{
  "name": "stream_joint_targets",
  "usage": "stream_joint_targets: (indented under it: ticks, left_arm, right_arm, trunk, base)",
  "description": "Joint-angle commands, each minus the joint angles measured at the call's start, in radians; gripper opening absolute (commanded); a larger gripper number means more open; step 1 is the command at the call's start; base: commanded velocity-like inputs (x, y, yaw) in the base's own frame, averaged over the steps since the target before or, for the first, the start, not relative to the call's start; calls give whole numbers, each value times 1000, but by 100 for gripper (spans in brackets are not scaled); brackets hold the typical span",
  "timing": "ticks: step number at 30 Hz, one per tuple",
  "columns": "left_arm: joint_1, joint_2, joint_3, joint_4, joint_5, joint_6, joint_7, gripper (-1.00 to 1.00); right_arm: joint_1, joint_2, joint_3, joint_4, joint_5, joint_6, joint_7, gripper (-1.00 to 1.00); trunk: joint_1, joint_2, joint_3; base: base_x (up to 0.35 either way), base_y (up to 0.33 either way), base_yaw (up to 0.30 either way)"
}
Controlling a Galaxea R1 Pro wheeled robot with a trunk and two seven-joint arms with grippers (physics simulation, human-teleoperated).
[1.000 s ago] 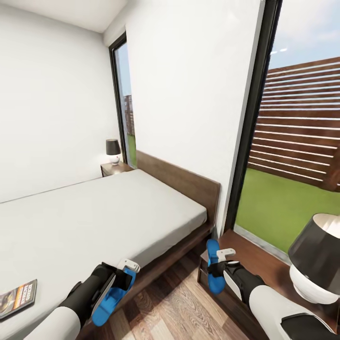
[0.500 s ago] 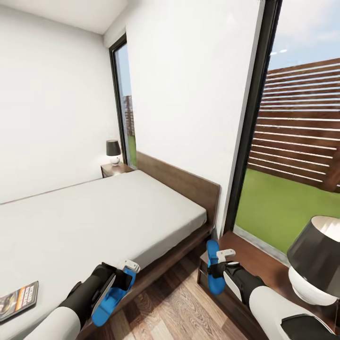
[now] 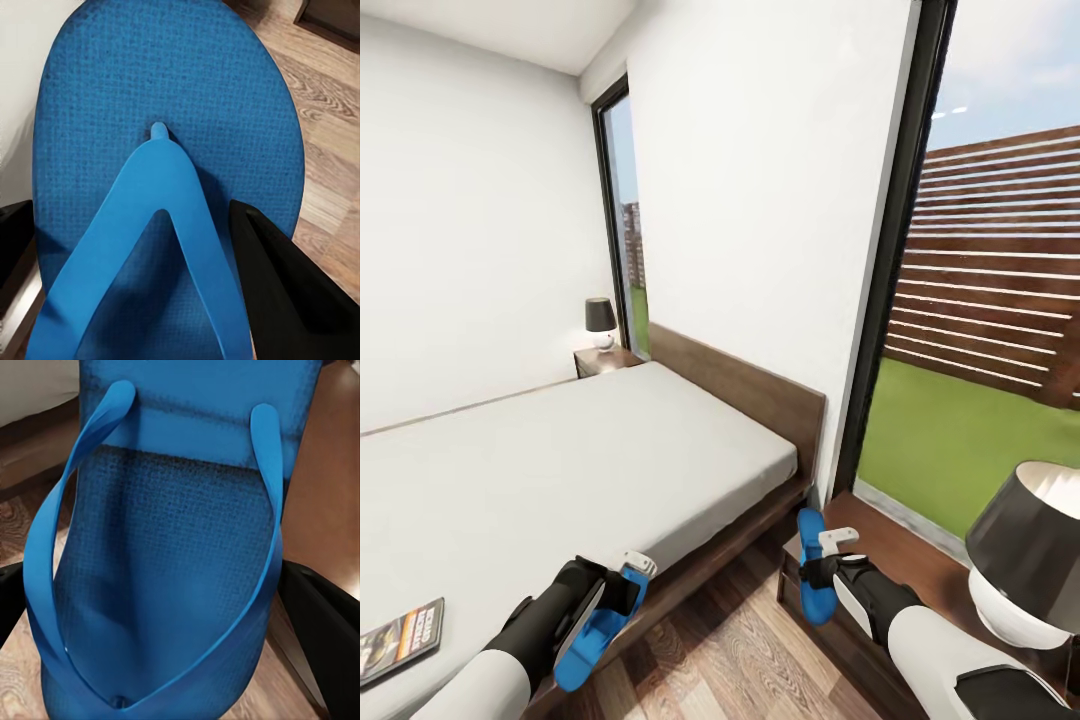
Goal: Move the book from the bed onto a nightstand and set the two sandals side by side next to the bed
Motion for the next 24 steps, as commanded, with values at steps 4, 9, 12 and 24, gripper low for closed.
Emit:
stream_joint_targets:
  ticks: [4,9,12,24]
  left_arm:
    - [-1,1,-3,-2,-12,3,-9,-100]
    - [-1,1,-3,-3,-12,3,-9,-100]
    - [-1,1,-3,-3,-12,3,-9,-100]
    - [-1,1,-3,-3,-12,3,-9,-100]
  right_arm:
    - [0,1,5,-2,-3,6,0,-100]
    - [0,1,6,-2,-3,6,-1,-100]
    - [0,2,6,-2,-3,6,0,-100]
    - [0,4,5,-2,-3,7,-1,-100]
  trunk:
    - [-15,27,11]
    - [-34,62,27]
    - [-46,83,36]
    - [-92,167,74]
  base:
    - [0,0,0]
    - [0,0,0]
    - [0,0,0]
    - [0,0,0]
